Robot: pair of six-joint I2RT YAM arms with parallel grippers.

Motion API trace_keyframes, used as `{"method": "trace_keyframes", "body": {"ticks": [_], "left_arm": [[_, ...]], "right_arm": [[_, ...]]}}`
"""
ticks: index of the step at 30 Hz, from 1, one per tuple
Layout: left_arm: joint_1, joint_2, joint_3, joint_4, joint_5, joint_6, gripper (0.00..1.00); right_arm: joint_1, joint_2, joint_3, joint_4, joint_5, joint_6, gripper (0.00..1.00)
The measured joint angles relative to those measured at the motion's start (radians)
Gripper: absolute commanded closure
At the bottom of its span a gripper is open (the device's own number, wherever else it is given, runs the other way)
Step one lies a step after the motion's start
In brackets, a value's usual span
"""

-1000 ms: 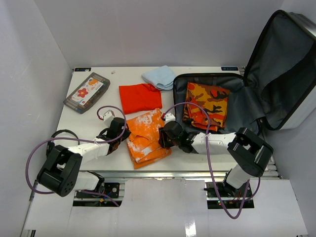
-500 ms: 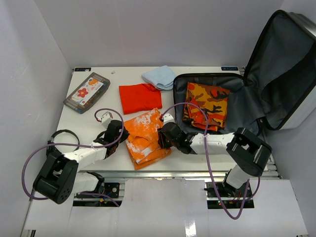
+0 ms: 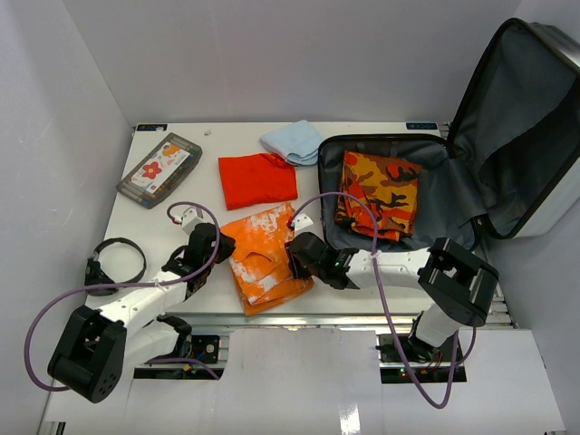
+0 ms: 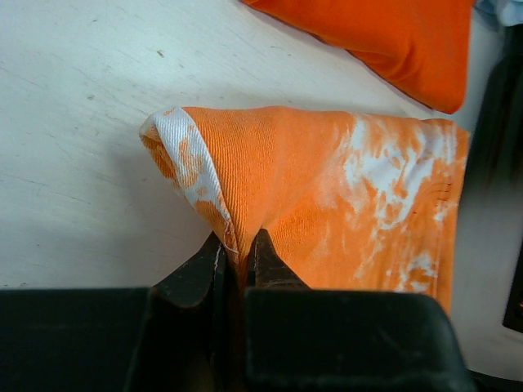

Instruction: Pack the luggage

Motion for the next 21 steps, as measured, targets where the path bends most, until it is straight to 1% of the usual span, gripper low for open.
{"method": "trace_keyframes", "body": {"ticks": [8, 13, 16, 21], "left_arm": [[-0.027, -0.025, -0.004, 0.021, 0.035, 0.005, 1.00], [-0.036, -0.044, 0.009, 0.006, 0.044, 0.016, 1.00], [-0.036, -0.077, 0.042, -0.019, 0.045, 0.026, 1.00], [-0.039, -0.090, 0.129, -0.036, 0.046, 0.049, 1.00]], "right_arm": [[0.036, -0.038, 0.011, -0.089, 0.047, -0.003, 0.92], [0.043, -0.057, 0.053, -0.169, 0.070, -0.019, 0.92], [0.043, -0.085, 0.080, -0.203, 0.091, -0.030, 0.92], [0.042, -0.151, 0.127, -0.256, 0.138, -0.052, 0.92]]}}
